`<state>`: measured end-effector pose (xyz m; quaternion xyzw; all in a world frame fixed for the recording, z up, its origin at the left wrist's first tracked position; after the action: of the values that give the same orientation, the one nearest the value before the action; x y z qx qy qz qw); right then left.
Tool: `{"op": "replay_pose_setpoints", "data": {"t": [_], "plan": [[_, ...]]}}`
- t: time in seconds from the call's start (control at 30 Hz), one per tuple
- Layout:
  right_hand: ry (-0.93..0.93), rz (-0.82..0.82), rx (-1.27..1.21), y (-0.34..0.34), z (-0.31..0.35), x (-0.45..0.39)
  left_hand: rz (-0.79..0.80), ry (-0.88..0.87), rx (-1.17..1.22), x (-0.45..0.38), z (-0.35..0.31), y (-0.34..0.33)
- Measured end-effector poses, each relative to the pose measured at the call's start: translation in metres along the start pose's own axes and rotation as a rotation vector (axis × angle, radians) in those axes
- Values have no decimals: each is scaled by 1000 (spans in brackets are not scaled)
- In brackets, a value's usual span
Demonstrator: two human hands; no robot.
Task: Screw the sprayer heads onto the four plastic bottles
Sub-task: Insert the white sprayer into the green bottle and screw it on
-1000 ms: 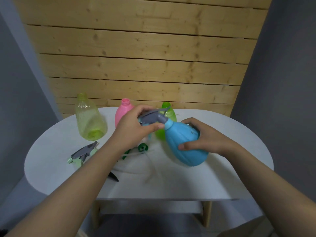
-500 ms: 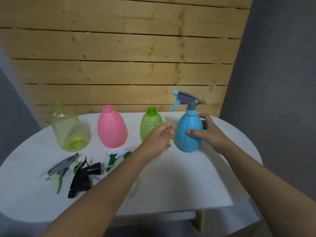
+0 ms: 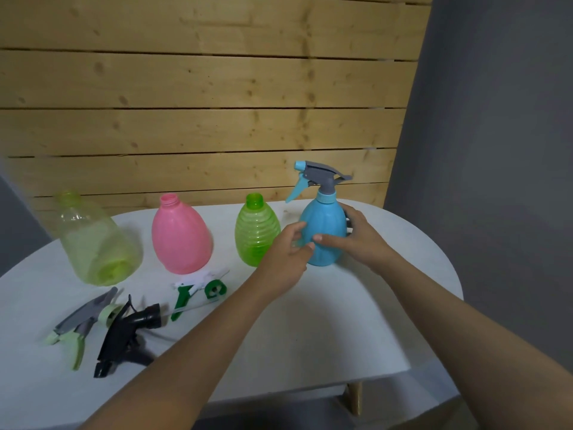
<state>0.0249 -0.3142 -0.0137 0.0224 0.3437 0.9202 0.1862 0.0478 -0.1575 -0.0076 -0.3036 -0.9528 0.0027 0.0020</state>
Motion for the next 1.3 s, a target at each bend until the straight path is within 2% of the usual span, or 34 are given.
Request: {"op": "replay_pose_setpoints", "data": {"t": [0.3, 0.37, 0.47, 0.53, 0.63, 0.77, 0.93, 1.13, 1.3], "plan": [[-29, 36, -15, 1, -2, 4, -16, 25, 4, 3, -1, 0], [-57, -54, 71, 7, 1, 9, -63, -31, -27, 6, -6, 6], [-3, -335, 176, 23, 17, 25, -206, -208, -129, 15, -17, 24], [39, -408, 153, 24, 30, 38, -312, -303, -201, 22, -25, 37], [47, -287, 41, 9, 45, 46, -462, -385, -264, 28, -34, 55], [46, -170, -14, -10, 53, 45, -535, -322, -314, 18, -32, 71], [30, -119, 22, -19, 51, 38, -429, -152, -310, -9, -11, 75], [44, -26, 49, -29, 55, 34, -337, -208, -138, -10, -13, 77], [184, 110, 68, -40, 72, 39, -183, -112, 78, 11, -20, 81]]}}
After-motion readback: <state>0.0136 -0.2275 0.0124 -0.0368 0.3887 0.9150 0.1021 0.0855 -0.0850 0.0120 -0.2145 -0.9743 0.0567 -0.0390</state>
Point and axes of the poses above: each hand's wrist, its own x-axis away from the middle knuckle, its own y-axis out of the back of the hand, z = x × y, the point moved 6 cm from there along -x, towards the middle knuckle, and after that the axes turned 15 degrees about x, right-handed, at the moved point
